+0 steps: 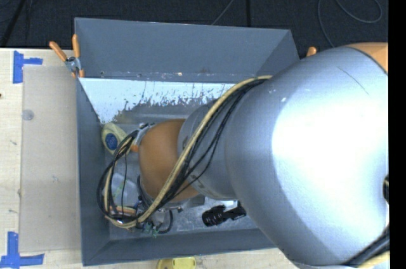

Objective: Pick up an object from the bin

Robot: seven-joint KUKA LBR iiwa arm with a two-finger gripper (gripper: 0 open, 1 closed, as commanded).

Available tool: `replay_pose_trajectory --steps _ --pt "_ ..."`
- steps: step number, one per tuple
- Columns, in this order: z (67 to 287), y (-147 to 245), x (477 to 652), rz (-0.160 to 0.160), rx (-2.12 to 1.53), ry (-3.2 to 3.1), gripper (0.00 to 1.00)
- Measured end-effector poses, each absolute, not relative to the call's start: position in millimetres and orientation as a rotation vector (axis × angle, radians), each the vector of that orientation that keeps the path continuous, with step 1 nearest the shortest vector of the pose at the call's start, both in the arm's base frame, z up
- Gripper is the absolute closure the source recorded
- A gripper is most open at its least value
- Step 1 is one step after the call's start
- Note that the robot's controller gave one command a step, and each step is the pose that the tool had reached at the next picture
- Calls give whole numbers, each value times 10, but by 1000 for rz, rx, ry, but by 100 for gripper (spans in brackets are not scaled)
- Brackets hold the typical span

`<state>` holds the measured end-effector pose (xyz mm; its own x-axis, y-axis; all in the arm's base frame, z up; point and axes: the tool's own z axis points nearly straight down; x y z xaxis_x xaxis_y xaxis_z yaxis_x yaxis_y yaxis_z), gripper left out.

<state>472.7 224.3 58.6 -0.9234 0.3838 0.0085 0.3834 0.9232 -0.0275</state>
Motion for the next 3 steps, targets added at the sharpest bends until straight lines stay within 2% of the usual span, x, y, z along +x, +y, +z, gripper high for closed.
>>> replay_pose_trajectory --steps 2,3 --pt "686 2262 4701 42 -678 -3049 100" --pt "878 2274 4704 36 -660 -3054 100"
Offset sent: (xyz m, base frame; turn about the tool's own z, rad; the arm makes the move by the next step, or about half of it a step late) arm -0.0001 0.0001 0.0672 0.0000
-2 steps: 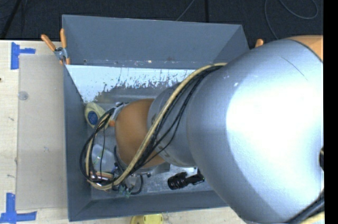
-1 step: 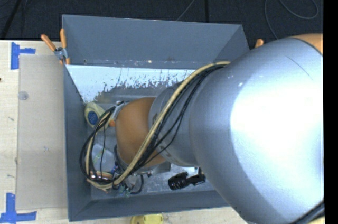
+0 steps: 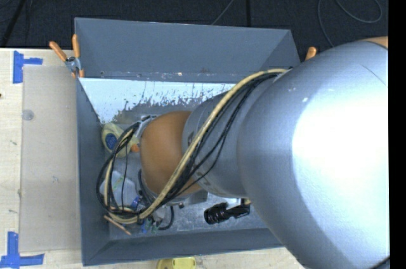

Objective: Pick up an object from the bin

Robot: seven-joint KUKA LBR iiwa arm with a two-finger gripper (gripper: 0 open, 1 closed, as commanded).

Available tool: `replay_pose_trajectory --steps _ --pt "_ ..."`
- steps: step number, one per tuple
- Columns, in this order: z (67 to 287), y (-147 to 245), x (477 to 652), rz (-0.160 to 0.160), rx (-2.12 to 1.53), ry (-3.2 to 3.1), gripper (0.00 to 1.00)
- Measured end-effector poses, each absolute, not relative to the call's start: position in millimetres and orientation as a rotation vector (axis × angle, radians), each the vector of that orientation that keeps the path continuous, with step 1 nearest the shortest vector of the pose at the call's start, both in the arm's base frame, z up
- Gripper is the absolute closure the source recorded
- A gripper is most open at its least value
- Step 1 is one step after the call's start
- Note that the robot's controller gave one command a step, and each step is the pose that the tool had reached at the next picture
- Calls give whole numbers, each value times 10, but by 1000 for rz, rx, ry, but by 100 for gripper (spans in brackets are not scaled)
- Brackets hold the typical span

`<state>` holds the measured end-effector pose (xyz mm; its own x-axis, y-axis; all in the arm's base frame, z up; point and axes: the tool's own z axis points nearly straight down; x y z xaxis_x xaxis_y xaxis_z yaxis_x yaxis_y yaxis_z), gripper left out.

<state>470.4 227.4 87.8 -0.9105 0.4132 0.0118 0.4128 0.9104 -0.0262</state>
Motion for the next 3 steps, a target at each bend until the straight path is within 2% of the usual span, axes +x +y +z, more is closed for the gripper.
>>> replay_pose_trajectory --steps 1,3 --pt "1024 2286 4715 30 -650 -3059 100" --pt "1181 2287 4715 30 -652 -3058 100"
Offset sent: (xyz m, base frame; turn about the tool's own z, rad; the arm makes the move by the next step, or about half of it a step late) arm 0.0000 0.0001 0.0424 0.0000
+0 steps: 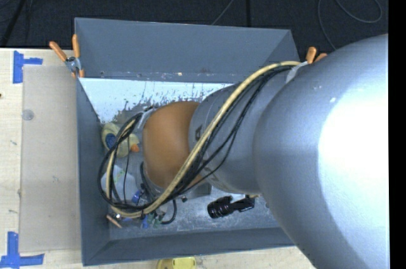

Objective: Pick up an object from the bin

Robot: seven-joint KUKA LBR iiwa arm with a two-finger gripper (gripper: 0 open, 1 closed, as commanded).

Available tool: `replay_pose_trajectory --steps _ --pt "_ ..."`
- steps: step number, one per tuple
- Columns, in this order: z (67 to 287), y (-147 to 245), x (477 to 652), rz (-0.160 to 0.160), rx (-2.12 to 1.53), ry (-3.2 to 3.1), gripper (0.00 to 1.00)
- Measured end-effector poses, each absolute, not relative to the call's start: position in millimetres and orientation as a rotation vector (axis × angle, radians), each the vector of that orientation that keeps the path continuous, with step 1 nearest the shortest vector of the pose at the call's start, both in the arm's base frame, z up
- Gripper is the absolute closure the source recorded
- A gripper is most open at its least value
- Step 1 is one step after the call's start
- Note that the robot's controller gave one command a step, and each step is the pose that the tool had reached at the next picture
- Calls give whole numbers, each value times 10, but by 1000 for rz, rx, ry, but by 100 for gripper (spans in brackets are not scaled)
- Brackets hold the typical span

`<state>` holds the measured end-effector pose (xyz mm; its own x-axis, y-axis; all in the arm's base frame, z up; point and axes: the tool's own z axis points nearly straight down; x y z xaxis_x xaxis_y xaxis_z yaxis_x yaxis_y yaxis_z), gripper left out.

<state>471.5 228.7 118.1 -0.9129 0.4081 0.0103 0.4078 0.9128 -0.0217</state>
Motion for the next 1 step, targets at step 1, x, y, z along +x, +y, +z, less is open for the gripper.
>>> replay_pose_trajectory --steps 1 --pt "1244 2284 4713 30 -653 -3057 100"
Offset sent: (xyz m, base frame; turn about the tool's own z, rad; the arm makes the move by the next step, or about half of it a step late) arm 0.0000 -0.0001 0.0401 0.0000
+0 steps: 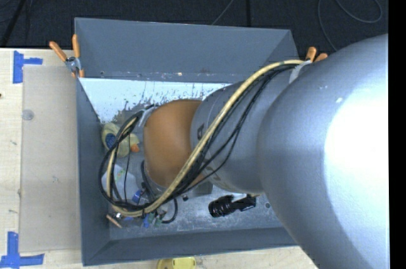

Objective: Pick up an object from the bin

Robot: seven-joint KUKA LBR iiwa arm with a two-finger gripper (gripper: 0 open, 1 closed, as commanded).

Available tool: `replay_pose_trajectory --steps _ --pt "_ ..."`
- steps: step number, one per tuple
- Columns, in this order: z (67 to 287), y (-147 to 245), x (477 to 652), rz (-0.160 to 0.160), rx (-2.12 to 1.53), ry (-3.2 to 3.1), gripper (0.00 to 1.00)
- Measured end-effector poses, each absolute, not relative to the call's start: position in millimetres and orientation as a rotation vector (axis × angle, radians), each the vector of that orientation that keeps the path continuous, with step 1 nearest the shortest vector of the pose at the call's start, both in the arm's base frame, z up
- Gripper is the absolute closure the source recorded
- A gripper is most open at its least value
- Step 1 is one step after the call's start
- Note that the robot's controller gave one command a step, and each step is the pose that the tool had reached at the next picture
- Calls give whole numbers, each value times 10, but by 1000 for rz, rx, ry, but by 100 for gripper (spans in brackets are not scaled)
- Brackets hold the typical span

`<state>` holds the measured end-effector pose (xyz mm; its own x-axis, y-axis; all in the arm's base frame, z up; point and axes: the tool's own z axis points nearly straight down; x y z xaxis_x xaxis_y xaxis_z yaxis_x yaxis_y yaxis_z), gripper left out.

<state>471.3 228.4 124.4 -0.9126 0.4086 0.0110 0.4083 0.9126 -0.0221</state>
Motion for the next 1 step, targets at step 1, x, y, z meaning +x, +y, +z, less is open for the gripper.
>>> replay_pose_trajectory --steps 1 --pt "1328 2279 4708 33 -653 -3055 100"
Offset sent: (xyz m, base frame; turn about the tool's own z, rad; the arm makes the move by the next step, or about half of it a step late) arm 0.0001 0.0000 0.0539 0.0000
